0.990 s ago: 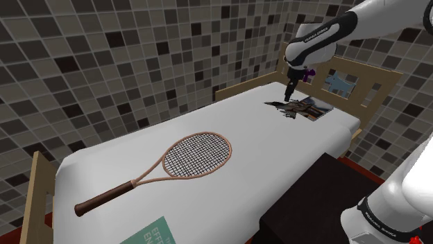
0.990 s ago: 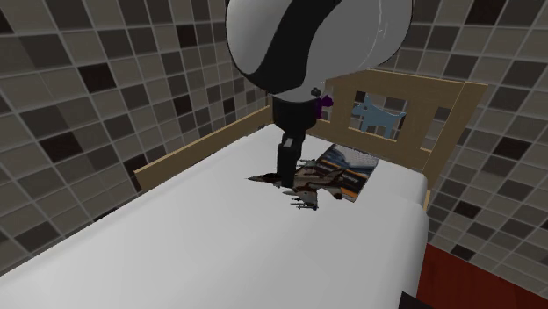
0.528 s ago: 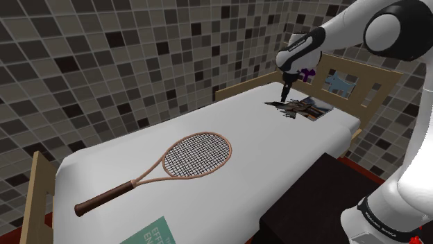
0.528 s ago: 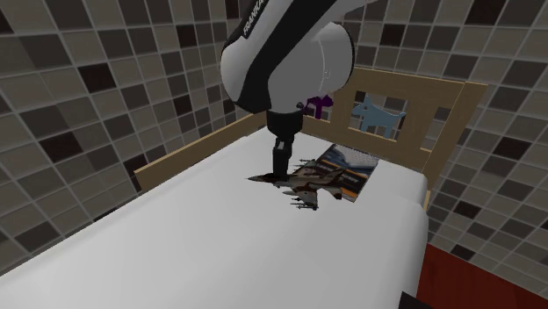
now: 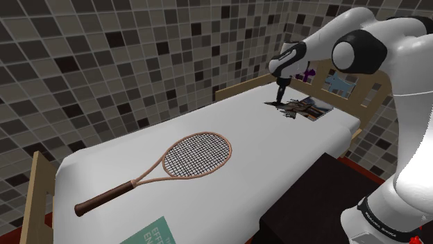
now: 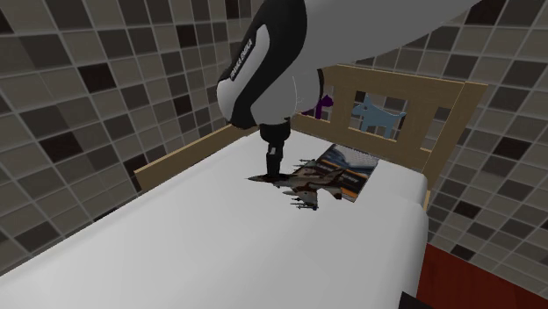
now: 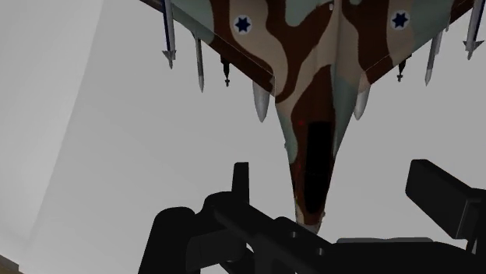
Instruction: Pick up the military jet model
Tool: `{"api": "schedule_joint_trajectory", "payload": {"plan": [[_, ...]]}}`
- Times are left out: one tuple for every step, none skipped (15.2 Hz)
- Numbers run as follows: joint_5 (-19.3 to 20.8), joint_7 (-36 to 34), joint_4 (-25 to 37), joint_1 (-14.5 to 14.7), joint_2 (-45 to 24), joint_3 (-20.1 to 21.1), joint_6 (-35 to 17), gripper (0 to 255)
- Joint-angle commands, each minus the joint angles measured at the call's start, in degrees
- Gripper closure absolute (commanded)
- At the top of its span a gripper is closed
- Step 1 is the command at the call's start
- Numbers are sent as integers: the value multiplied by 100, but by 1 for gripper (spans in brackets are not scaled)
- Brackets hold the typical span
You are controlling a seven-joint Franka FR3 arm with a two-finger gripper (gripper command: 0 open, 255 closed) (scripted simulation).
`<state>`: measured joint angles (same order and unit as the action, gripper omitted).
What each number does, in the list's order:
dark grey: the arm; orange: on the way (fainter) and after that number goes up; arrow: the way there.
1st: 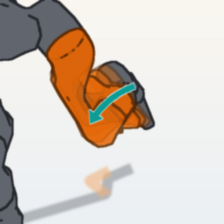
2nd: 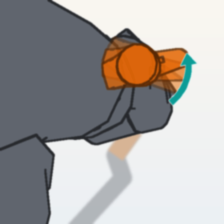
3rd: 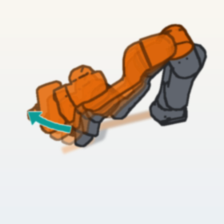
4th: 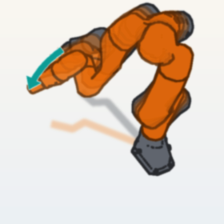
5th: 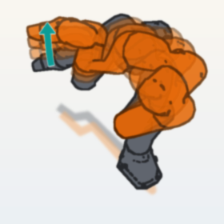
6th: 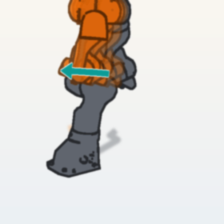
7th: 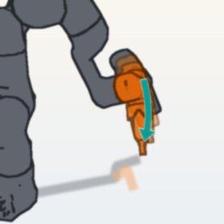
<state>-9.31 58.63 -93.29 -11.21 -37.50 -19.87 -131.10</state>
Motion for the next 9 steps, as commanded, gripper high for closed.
{"api": "schedule_joint_trajectory", "payload": {"plan": [[-32,23,-18,-23,-104,28,-123,0],[-46,28,-21,-32,-152,40,-174,0],[-61,33,-24,-41,-201,53,-224,0],[-75,38,-24,-50,-250,66,-274,0],[-83,40,-24,-56,-279,73,-302,0],[-83,40,-25,-56,-279,74,-302,0],[-81,44,-50,-54,-259,70,-309,255],[-81,49,-54,-58,-257,69,-310,255],[-81,50,-55,-58,-256,69,-310,255]]}}
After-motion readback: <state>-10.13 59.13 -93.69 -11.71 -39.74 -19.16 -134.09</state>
